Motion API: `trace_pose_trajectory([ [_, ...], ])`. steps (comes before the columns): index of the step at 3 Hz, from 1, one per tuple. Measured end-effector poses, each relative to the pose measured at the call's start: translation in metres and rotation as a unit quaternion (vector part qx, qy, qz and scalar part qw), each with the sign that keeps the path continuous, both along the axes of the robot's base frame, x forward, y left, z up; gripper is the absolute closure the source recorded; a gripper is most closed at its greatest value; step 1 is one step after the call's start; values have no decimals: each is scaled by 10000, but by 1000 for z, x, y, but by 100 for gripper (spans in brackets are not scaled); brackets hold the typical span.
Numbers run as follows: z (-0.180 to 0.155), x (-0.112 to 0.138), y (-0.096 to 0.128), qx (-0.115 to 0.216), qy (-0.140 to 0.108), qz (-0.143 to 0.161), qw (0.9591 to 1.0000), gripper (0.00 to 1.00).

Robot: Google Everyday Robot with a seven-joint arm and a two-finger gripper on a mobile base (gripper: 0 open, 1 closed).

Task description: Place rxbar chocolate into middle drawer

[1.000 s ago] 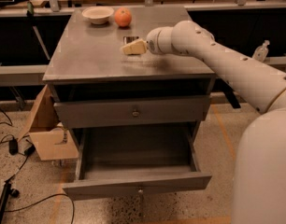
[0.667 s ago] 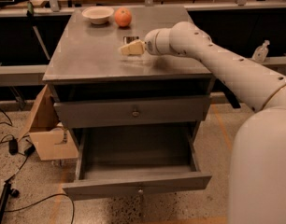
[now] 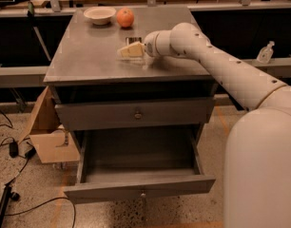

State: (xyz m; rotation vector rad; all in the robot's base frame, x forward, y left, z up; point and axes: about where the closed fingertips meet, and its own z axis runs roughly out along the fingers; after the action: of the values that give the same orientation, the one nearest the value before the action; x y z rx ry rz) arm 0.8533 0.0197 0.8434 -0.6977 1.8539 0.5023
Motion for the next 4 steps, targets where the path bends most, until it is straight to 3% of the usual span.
trace_pose_trajectory([
  [1, -6, 1, 6, 48, 80, 132, 9999, 15],
  [4, -11, -3, 9, 16, 158, 285, 9995, 85],
])
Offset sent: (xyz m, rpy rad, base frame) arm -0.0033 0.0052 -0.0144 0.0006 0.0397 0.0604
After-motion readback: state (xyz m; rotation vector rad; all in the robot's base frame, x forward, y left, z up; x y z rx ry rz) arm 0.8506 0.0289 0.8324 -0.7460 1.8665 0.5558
